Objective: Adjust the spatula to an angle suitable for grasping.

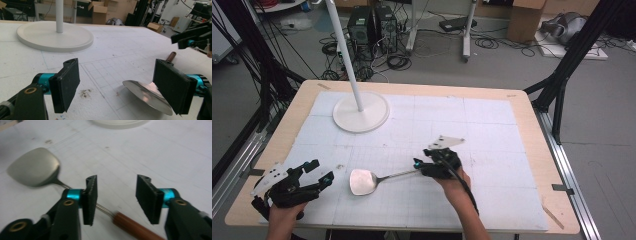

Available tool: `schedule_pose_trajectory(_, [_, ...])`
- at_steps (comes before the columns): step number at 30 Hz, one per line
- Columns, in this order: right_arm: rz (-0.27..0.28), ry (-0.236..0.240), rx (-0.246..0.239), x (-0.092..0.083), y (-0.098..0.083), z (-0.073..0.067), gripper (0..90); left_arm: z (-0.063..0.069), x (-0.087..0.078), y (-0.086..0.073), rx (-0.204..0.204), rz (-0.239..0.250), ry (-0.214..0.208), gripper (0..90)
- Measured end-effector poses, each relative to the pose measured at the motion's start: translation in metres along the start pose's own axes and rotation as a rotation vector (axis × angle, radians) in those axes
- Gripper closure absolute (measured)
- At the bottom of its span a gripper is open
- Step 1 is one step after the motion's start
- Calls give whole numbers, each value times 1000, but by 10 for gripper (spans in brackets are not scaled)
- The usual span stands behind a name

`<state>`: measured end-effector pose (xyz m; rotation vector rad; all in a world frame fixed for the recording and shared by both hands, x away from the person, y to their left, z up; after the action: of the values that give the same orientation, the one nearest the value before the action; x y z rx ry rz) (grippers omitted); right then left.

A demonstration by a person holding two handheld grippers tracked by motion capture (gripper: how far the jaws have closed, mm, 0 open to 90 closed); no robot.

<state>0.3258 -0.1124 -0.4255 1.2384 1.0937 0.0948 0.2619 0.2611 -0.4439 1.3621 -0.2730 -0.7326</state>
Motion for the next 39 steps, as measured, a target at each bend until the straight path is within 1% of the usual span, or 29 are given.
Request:
schedule_pose_trajectory(1, [22, -23, 8, -8, -5, 7, 424, 0, 0, 0, 0, 0, 0, 224])
schedule_pose_trajectory(2, [22, -23, 8, -8, -5, 7, 424, 0, 0, 0, 3, -2, -4, 224])
schedule_pose_trajectory(3, [46, -63, 41, -24, -18, 18, 404, 1, 2, 0, 5, -4, -5, 228])
schedule_pose_trajectory(4, [46, -63, 41, -24, -18, 18, 404, 1, 2, 0, 5, -4, -5, 228])
schedule_pose_trajectory(5, [55, -86, 52, -32, -25, 24, 387, 1, 2, 0, 12, -7, -4, 228])
schedule_pose_trajectory(6, [64, -107, 63, -40, -31, 30, 376, 2, 2, 0, 8, -5, -4, 228])
schedule_pose_trajectory(7, [69, -149, 86, -54, -45, 41, 338, 2, 2, 0, 8, -5, -4, 228])
schedule_pose_trajectory(8, [69, -149, 86, -54, -45, 41, 338, 2, 3, 0, 7, -5, -3, 228])
schedule_pose_trajectory(9, [68, -182, 102, -67, -57, 51, 293, 2, 3, 0, 8, -5, -4, 228])
schedule_pose_trajectory(11, [83, -224, 116, -81, -66, 60, 274, 2, 3, 1, 14, -5, -2, 228])
schedule_pose_trajectory(12, [97, -242, 107, -88, -69, 63, 245, 2, 3, 1, 13, -4, -5, 228])
schedule_pose_trajectory(13, [97, -242, 107, -88, -69, 63, 245, 2, 3, 2, 16, -4, -4, 228])
schedule_pose_trajectory(14, [113, -265, 66, -101, -74, 68, 176, 3, 3, 2, 19, -3, -7, 227])
schedule_pose_trajectory(15, [124, -280, 49, -106, -77, 69, 176, 3, 4, 3, 24, -2, -9, 222])
schedule_pose_trajectory(16, [124, -280, 49, -106, -77, 69, 176, 4, 4, 3, 23, 0, -11, 222])
schedule_pose_trajectory(17, [145, -281, 60, -116, -83, 71, 169, 5, 4, 4, 25, 0, -14, 202])
schedule_pose_trajectory(18, [145, -281, 60, -116, -83, 71, 169, 6, 4, 6, 20, 1, -18, 202])
schedule_pose_trajectory(19, [152, -286, 69, -119, -86, 71, 159, 7, 5, 7, 20, 2, -23, 194])
schedule_pose_trajectory(20, [165, -296, 82, -125, -93, 72, 159, 8, 5, 8, 21, 5, -25, 177])
schedule_pose_trajectory(23, [175, -302, 110, -131, -99, 71, 159, 14, 6, 9, 29, 10, -37, 176])
schedule_pose_trajectory(25, [177, -314, 115, -134, -100, 70, 159, 17, 8, 9, 33, 16, -46, 175])
schedule_pose_trajectory(29, [172, -323, 125, -135, -101, 66, 159, 17, 10, 10, 28, 24, -43, 177])
schedule_pose_trajectory(32, [171, -322, 131, -134, -100, 67, 160, 15, 10, 9, 35, 15, -36, 178])
schedule_pose_trajectory(37, [167, -322, 144, -134, -101, 68, 161, 18, 10, 8, 45, 6, -42, 187])
schedule_pose_trajectory(39, [169, -325, 142, -135, -102, 69, 161, 18, 11, 8, 45, 5, -40, 187])
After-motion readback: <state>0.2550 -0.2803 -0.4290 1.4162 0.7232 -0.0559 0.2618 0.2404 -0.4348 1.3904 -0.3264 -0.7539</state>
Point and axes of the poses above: each handheld gripper's, and its own axes: x roughly forward along the jaws, y roughly out of its top, z roughly to its right, the point moved 5 cm from there along x, roughly forward along the jaws, and after that the axes turned 3 degrees about -z, right-handed, at the moved point
